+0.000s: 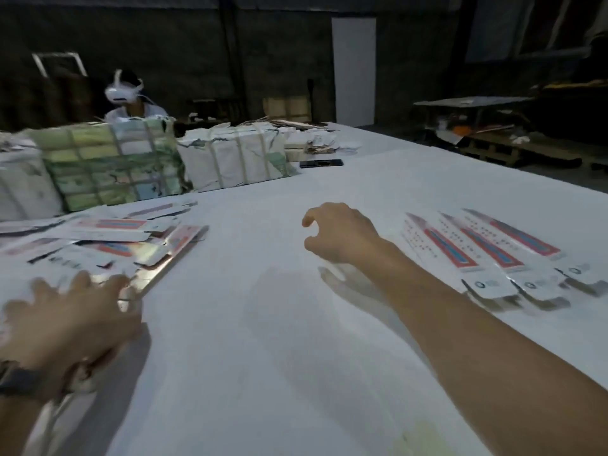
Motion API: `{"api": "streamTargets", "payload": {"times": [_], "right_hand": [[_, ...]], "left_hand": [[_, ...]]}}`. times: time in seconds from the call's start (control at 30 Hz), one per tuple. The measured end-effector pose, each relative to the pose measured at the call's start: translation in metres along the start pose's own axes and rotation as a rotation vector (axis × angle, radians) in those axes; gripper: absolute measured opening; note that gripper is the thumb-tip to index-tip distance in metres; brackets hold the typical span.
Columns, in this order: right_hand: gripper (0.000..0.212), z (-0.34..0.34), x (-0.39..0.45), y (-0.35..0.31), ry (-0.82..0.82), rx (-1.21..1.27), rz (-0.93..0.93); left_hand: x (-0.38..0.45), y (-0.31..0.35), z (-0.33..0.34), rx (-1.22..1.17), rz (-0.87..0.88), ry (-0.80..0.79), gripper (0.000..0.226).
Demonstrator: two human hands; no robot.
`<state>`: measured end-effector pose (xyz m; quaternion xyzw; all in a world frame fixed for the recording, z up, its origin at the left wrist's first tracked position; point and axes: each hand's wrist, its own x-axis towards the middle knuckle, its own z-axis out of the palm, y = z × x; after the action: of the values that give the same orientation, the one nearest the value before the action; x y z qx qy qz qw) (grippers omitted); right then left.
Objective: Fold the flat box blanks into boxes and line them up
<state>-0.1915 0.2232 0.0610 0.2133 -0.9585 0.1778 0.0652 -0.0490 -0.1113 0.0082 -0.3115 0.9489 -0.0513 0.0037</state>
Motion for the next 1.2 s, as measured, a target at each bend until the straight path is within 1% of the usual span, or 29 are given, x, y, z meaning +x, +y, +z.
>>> {"api": "streamTargets", "payload": {"times": [0.03, 0.07, 0.13, 0.2, 0.23, 0.3, 0.37, 0.4, 0.47, 0.57, 0.7, 0.8, 0.9, 0.93, 1.03, 1.13, 1.2], "right_hand": [[0.041, 0.003, -0.003, -0.011, -0.016, 0.013, -0.054], [0.039, 0.006, -0.007, -0.022, -0.030, 0.024, -0.108], [0.036, 0.013, -0.013, -0.035, -0.040, 0.041, -0.201], [0.034, 0.018, -0.017, -0.043, -0.029, 0.042, -0.268], [0.033, 0.021, -0.018, -0.046, -0.027, 0.041, -0.291], [0.031, 0.026, -0.020, -0.049, -0.032, 0.032, -0.320], [0.030, 0.031, -0.022, -0.051, -0.037, 0.012, -0.343], [0.030, 0.033, -0.023, -0.051, -0.038, 0.003, -0.352], [0.029, 0.035, -0.024, -0.052, -0.040, -0.001, -0.360], [0.027, 0.037, -0.026, -0.054, -0.049, 0.001, -0.366], [0.025, 0.037, -0.029, -0.057, -0.028, 0.017, -0.370], [0.024, 0.036, -0.032, -0.061, -0.032, 0.021, -0.379], [0.024, 0.035, -0.033, -0.063, -0.038, 0.024, -0.387], [0.024, 0.035, -0.034, -0.063, -0.037, 0.024, -0.387], [0.024, 0.035, -0.035, -0.063, -0.036, 0.028, -0.386], [0.023, 0.035, -0.035, -0.064, -0.035, 0.036, -0.387], [0.024, 0.035, -0.035, -0.064, -0.030, 0.042, -0.391]], "left_hand": [[-0.017, 0.001, -0.012, 0.048, -0.016, -0.004, 0.061], [-0.030, 0.006, -0.028, 0.041, -0.021, 0.010, 0.062], [-0.036, 0.007, -0.037, 0.058, -0.015, 0.003, 0.073], [-0.035, 0.005, -0.044, 0.058, -0.054, -0.038, 0.081], [-0.039, 0.006, -0.047, 0.052, -0.081, -0.097, 0.082], [-0.040, 0.009, -0.046, 0.027, -0.064, -0.123, 0.075], [-0.044, 0.015, -0.042, 0.044, -0.011, -0.075, 0.063], [-0.044, 0.019, -0.040, 0.062, 0.005, -0.060, 0.060], [-0.045, 0.025, -0.035, 0.087, 0.002, -0.078, 0.056], [-0.045, 0.026, -0.031, 0.064, -0.014, -0.103, 0.054], [-0.053, 0.027, -0.031, 0.091, 0.123, -0.027, 0.052], [-0.057, 0.028, -0.034, 0.127, 0.170, -0.103, 0.056], [-0.053, 0.024, -0.041, 0.123, 0.178, -0.224, 0.052], [-0.052, 0.024, -0.042, 0.128, 0.184, -0.229, 0.050], [-0.052, 0.030, -0.038, 0.129, 0.217, -0.186, 0.044], [-0.050, 0.033, -0.037, 0.072, 0.255, -0.174, 0.049], [-0.048, 0.032, -0.040, 0.065, 0.284, -0.135, 0.052]]}}
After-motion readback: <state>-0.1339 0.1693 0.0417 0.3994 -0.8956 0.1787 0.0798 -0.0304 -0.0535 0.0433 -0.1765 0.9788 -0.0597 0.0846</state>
